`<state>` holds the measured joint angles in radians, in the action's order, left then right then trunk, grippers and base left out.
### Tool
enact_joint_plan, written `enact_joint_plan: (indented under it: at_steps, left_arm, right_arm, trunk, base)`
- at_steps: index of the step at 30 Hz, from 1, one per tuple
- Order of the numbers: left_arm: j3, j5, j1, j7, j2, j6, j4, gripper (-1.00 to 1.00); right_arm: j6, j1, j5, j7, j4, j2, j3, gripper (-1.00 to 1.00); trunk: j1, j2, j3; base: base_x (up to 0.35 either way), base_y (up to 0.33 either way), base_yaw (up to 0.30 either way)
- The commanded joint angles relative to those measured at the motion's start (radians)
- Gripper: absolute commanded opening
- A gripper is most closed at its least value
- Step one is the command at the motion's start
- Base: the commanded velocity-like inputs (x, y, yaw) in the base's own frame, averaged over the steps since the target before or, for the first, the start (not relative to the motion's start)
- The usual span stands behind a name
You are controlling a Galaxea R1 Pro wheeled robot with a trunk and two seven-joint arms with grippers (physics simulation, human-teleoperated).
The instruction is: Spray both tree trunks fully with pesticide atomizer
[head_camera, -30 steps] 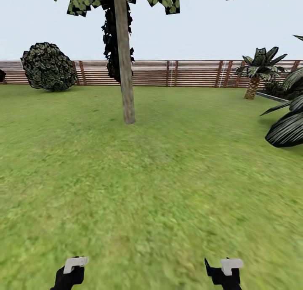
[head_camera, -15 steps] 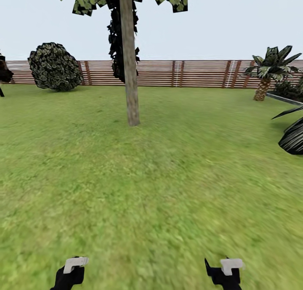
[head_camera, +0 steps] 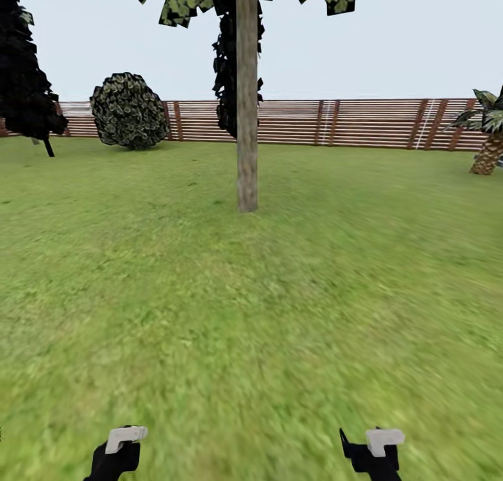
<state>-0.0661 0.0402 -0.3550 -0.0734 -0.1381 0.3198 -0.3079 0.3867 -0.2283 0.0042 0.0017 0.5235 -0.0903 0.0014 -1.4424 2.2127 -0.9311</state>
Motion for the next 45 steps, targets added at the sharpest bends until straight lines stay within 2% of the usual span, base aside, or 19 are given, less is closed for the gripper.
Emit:
enact_joint_plan:
  at_steps: [1,45]
  left_arm:
    - [-0.006,0.004,-0.001,-0.008,0.0,0.002,0.001,-1.0]
    - [-0.006,0.004,-0.001,-0.008,0.0,0.002,0.001,-1.0]
  right_arm:
    - [0.003,0.0,0.0,0.0,0.0,0.0,0.0,1.0]
    - [0.003,0.0,0.002,0.0,0.0,0.0,0.002,1.0]
  trunk:
    - [0.0,0.0,-0.001]
    - [0.0,0.0,-0.001]
  base:
    - [0.34,0.0,0.168]
    - [0.339,0.0,0.01]
